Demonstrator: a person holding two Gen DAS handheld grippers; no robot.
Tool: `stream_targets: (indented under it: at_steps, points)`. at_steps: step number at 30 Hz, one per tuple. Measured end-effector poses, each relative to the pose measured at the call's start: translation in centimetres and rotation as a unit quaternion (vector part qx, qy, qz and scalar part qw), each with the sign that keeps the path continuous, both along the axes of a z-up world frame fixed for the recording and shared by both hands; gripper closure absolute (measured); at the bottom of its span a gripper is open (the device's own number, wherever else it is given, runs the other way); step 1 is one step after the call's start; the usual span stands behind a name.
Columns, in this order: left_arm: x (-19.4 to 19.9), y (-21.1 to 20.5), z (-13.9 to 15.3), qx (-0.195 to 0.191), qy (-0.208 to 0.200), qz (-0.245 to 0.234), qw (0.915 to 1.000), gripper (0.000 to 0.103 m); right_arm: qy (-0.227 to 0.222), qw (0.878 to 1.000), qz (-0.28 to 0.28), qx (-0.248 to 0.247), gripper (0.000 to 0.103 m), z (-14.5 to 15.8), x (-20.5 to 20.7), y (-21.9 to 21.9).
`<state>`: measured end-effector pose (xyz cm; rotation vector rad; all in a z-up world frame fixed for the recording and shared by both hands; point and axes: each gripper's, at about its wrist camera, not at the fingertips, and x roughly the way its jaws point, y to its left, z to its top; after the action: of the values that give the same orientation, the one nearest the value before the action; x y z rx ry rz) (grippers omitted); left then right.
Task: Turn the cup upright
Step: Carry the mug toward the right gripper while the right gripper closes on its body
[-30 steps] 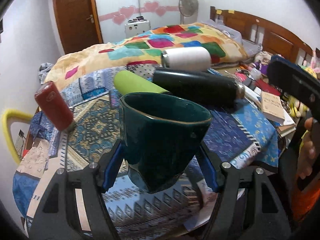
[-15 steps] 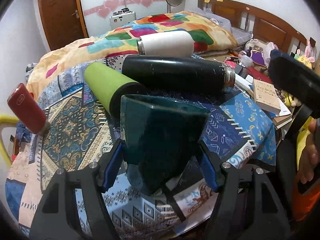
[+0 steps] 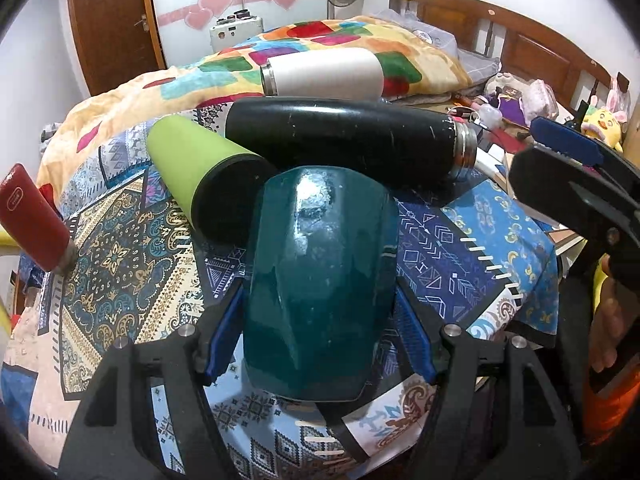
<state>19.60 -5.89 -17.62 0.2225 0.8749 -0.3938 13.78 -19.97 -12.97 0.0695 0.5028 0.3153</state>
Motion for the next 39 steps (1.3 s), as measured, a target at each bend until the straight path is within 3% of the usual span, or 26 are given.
stream_targets:
  at_steps: [3,5,6,14,19,28,39]
  points:
    - [-0.5,0.4,0.6,-0.004,-0.007,0.002,1.0,0.028,0.002,1.0,-0.002,0.003,0.0,0.0,0.0,-0.1]
    - [-1.2,0.9,1.5,-0.006,-0.021,0.004,0.9998,0.01,0.002,1.0,-0.003,0.005,0.0,0.1,-0.1,-0.2]
    - [-1.7,1.2,2.0,-0.01,-0.032,0.005,0.9994,0.008,0.002,1.0,-0.003,0.005,0.0,0.1,-0.1,-0.2]
    - [-3.1,6.5,4.8,-0.006,-0.1,0.083,0.9916,0.003,0.022,1.0,0.0,-0.003,0.0,-1.0,0.5,0.4]
    - [-2.1,8.6,3.1,-0.004,-0.078,0.112,0.9906,0.003,0.042,0.999,0.007,-0.021,0.0,-2.3,1.2,1.5]
    - [-1.5,8.5,0.6,-0.005,-0.052,0.105,0.9931,0.003,0.068,0.997,0.01,-0.043,0.0,-3.8,2.6,2.3]
    - [-3.3,6.7,0.9,-0.028,-0.056,0.081,0.9947,0.003,0.06,0.996,0.011,-0.072,0.0,-3.3,3.8,3.0]
